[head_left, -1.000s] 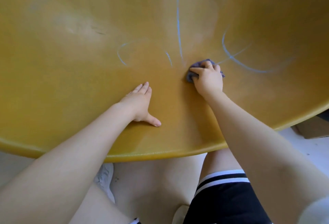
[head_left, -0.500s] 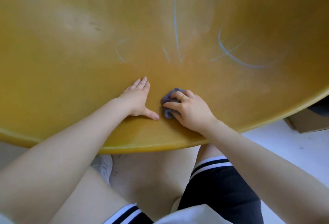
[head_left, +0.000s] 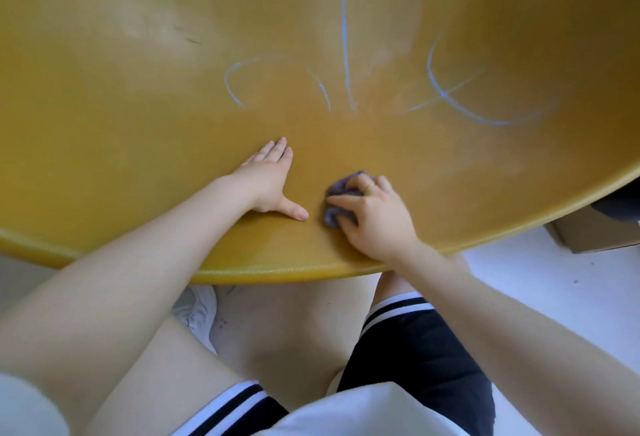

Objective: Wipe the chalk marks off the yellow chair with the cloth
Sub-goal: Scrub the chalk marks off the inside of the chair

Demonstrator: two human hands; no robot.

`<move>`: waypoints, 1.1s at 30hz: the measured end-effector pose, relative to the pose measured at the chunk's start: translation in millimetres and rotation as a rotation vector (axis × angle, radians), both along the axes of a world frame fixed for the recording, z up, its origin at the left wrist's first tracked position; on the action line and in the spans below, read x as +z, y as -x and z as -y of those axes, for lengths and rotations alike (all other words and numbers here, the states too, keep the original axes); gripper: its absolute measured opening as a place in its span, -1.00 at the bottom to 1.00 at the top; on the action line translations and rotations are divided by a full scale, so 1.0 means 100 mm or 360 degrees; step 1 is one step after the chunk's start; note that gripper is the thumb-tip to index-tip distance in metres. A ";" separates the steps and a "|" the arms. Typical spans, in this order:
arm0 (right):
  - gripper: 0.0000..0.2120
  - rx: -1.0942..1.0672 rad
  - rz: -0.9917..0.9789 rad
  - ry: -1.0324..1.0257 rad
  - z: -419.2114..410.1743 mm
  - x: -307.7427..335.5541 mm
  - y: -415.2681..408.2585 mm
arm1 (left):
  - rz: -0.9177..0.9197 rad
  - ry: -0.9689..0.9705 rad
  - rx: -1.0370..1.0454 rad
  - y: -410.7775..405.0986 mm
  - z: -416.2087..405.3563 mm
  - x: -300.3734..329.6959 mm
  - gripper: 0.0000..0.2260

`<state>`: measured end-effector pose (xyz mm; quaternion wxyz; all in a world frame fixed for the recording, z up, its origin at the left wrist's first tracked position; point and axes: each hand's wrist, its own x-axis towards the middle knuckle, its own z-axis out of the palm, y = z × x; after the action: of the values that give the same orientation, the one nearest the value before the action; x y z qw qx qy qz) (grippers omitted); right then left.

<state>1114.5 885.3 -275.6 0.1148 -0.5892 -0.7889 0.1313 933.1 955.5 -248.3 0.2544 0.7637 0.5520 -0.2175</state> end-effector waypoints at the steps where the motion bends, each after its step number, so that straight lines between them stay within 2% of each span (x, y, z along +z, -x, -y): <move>1: -0.69 0.0097 -0.0056 0.0010 0.10 0.02 0.05 | -0.0002 0.0002 0.0001 0.01 0.00 0.00 0.09; 4: -0.70 0.0335 -0.0141 -0.0025 0.19 0.05 0.01 | 0.0000 0.0018 0.0002 0.02 0.01 0.00 0.09; 6: -0.70 0.0361 -0.0002 -0.0072 0.02 0.02 -0.10 | 0.0005 0.0006 0.0003 0.01 0.01 0.00 0.09; 9: -0.76 0.0007 0.0198 -0.0190 -0.39 -0.06 -0.24 | 0.0015 0.0001 0.0014 0.00 0.01 0.01 0.07; 12: -0.73 -0.0440 0.0263 0.0033 -0.73 -0.08 -0.26 | 0.0023 0.0021 0.0034 0.03 0.02 -0.01 0.05; 15: -0.71 -0.0617 0.0264 0.0083 -0.78 -0.08 -0.03 | 0.0020 0.0037 0.0023 0.03 0.04 0.00 0.01; 17: -0.73 -0.0504 0.0269 0.0058 -0.66 -0.12 0.15 | -0.0018 0.0020 -0.0036 0.05 0.02 0.04 0.01; 20: -0.78 -0.0132 0.0170 -0.0145 -0.40 -0.14 0.40 | -0.0208 -0.0162 -0.0098 0.26 -0.11 0.16 0.05; 25: -0.67 0.0233 -0.0009 -0.0138 -0.39 -0.14 0.52 | -0.0423 -0.0256 0.0142 0.61 -0.29 0.33 0.06; 29: -0.75 0.0151 0.0040 -0.0099 -0.80 -0.20 0.44 | -0.0497 -0.0274 0.0177 0.61 -0.20 0.25 0.05; 33: -0.71 -0.0148 0.0110 -0.0062 -1.29 -0.26 0.54 | -0.0608 -0.0431 0.0496 0.73 -0.07 0.23 0.09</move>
<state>1060.3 1014.6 -301.5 0.1048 -0.6271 -0.7666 0.0899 859.8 962.1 -225.4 0.0717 0.6419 0.7247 -0.2400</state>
